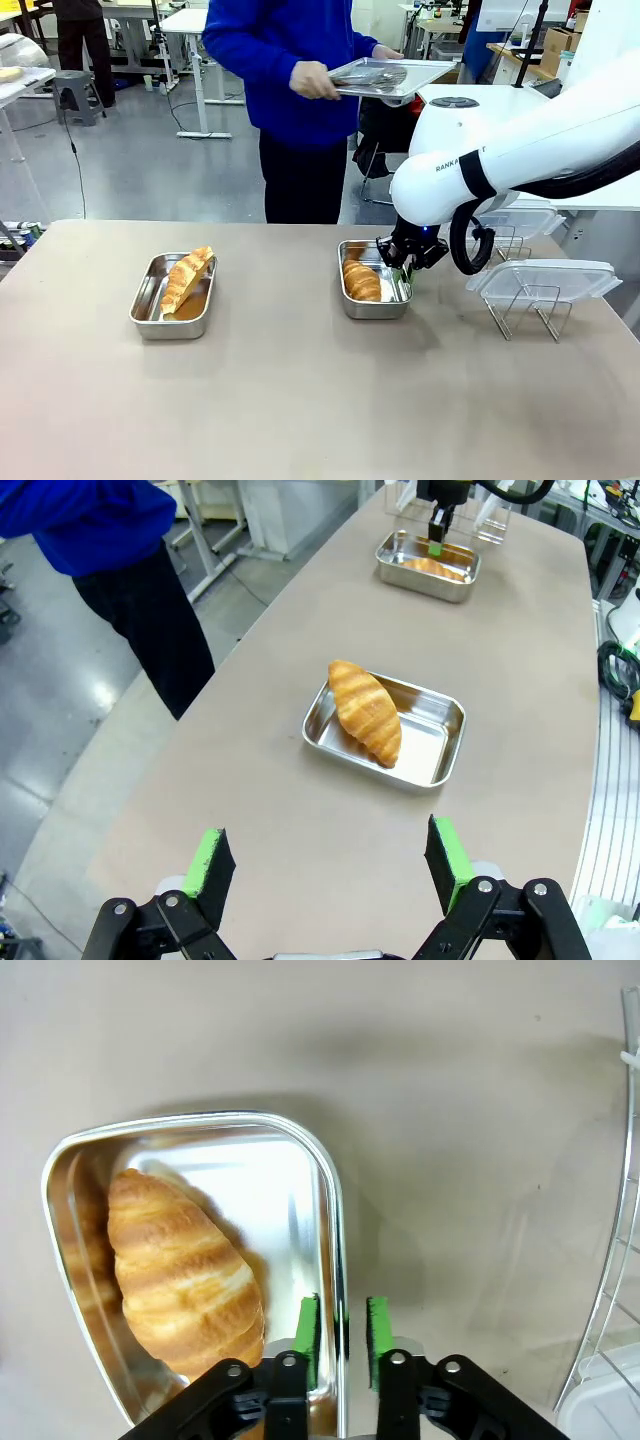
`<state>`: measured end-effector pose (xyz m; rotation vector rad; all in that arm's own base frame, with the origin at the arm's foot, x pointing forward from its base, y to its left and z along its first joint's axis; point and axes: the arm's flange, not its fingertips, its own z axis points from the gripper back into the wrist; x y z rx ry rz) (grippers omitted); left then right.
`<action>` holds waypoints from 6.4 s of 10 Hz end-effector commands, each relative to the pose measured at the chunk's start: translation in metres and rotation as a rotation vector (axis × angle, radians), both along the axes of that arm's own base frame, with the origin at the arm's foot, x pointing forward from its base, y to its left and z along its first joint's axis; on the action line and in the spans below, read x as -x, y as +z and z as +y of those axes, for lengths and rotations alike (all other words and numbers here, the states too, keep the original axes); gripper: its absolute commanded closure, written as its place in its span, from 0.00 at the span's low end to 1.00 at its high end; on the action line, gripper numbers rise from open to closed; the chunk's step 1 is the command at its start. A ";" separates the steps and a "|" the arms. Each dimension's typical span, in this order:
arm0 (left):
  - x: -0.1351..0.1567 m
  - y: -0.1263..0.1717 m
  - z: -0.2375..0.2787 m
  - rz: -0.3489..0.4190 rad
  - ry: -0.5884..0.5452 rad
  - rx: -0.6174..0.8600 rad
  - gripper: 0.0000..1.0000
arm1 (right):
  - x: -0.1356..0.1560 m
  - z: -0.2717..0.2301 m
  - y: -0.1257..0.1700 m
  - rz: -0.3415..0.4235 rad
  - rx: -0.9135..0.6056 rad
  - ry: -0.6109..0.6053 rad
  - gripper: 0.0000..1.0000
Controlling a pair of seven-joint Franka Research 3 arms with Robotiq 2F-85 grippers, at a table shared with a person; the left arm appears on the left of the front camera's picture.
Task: Place the bread in airtight containers.
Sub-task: Once an object is inside an Airtight Container , place the container in the center of the table, then pick up one Airtight Container lid and hand it to the human.
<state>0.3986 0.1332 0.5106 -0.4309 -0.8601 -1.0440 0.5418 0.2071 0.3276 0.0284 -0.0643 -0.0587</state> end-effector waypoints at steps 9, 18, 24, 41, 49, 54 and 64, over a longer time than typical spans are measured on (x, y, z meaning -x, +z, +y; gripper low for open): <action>0.000 0.001 0.001 -0.005 -0.009 0.006 0.00 | 0.054 -0.110 0.199 -0.541 -0.251 0.465 0.00; 0.000 0.001 0.001 -0.005 -0.009 0.006 0.00 | 0.087 -0.229 0.182 -0.829 -0.489 1.019 0.00; 0.000 0.001 0.001 -0.005 -0.009 0.006 0.00 | 0.094 -0.236 0.183 -0.841 -0.492 1.034 0.00; 0.000 0.001 0.001 -0.005 -0.009 0.006 0.00 | 0.156 -0.199 0.156 -0.328 0.147 1.482 0.00; 0.000 0.001 0.001 -0.005 -0.009 0.006 0.00 | 0.113 -0.212 0.109 -0.212 0.164 1.484 0.59; 0.000 0.001 0.001 -0.005 -0.009 0.006 0.00 | 0.112 -0.211 0.106 -0.193 0.166 1.504 1.00; 0.000 0.001 0.001 -0.005 -0.009 0.006 0.00 | 0.141 -0.205 0.190 -0.218 0.264 1.506 1.00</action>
